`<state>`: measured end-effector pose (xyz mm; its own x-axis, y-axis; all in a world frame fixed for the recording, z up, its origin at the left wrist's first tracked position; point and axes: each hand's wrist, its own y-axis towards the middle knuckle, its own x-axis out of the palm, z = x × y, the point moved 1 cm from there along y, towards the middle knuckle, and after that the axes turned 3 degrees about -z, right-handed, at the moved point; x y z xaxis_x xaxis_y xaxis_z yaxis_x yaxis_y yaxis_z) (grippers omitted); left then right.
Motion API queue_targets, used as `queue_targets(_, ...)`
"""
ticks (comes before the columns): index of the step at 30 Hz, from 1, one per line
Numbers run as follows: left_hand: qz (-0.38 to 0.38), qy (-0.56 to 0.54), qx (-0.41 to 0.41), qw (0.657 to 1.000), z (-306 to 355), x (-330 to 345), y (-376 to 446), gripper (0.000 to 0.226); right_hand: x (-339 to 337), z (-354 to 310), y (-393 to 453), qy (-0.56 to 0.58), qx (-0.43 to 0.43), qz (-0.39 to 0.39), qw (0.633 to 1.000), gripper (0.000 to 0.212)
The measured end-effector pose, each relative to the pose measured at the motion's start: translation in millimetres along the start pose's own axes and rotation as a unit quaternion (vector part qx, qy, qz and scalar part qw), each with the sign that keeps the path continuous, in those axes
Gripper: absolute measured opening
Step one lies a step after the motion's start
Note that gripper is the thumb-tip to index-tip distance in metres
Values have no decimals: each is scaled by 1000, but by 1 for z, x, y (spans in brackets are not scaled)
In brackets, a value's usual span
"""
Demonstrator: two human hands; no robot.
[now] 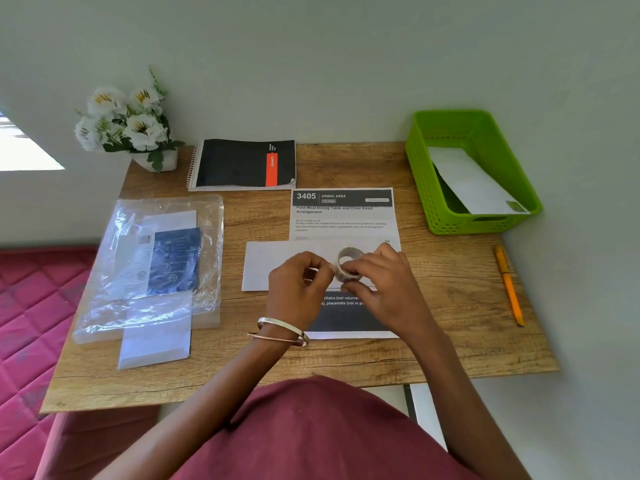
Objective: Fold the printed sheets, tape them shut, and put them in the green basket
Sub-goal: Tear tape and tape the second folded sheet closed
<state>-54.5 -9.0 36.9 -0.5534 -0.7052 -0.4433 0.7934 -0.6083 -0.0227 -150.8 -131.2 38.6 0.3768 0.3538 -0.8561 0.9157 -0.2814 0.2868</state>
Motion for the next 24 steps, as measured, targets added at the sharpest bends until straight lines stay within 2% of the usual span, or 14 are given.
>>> queue_targets(8, -38, -80, -73, 993, -8, 1, 4, 12, -4, 14, -11, 71, 59, -27, 995, 24)
queue_targets(15, -23, -128, -114, 985, -6, -1, 5, 14, -13, 30, -22, 56, 140, -16, 988, 23)
queue_targets(19, -22, -141, -116, 983, -7, 0, 4, 14, -23, 50, -29, -32, 225, -17, 974, 23)
queue_targets(24, -20, -153, -132, 979, -8, 3, 4, 13, -29, 73, -43, -161, 321, -34, 933, 20)
